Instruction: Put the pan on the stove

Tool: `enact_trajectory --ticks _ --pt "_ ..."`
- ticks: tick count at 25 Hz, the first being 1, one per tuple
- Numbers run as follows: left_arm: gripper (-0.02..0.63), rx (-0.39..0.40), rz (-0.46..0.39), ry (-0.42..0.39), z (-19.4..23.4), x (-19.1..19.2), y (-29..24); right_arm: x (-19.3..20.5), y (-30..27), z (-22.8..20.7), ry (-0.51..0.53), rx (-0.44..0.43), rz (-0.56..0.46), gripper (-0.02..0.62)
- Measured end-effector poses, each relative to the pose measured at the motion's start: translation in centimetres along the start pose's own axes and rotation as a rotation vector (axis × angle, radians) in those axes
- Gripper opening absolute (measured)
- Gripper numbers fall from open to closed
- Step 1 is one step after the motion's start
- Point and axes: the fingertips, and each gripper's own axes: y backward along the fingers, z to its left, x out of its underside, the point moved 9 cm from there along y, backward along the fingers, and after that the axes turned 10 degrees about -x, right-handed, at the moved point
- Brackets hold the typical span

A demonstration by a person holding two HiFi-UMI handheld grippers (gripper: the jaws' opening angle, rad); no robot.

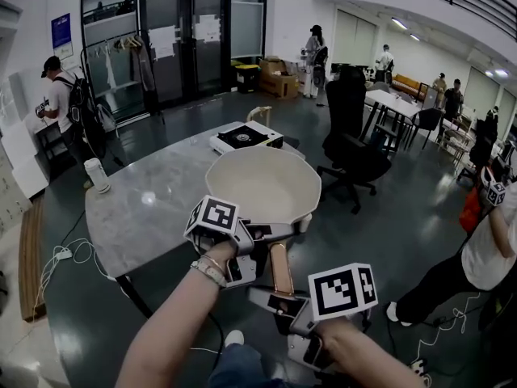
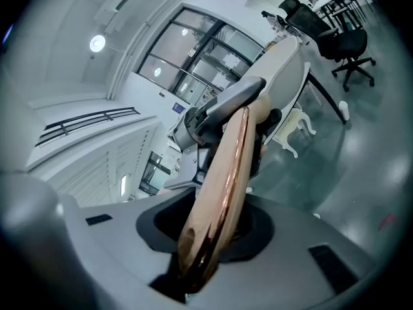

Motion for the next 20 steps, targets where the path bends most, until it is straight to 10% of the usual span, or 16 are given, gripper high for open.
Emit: enact_trajectory --ticks 20 --pt "0.245 0.025 0.032 0.006 4.5 -17.4 0.8 -14.3 -10.2 -3.8 -0.022 0.033 -0.054 0.120"
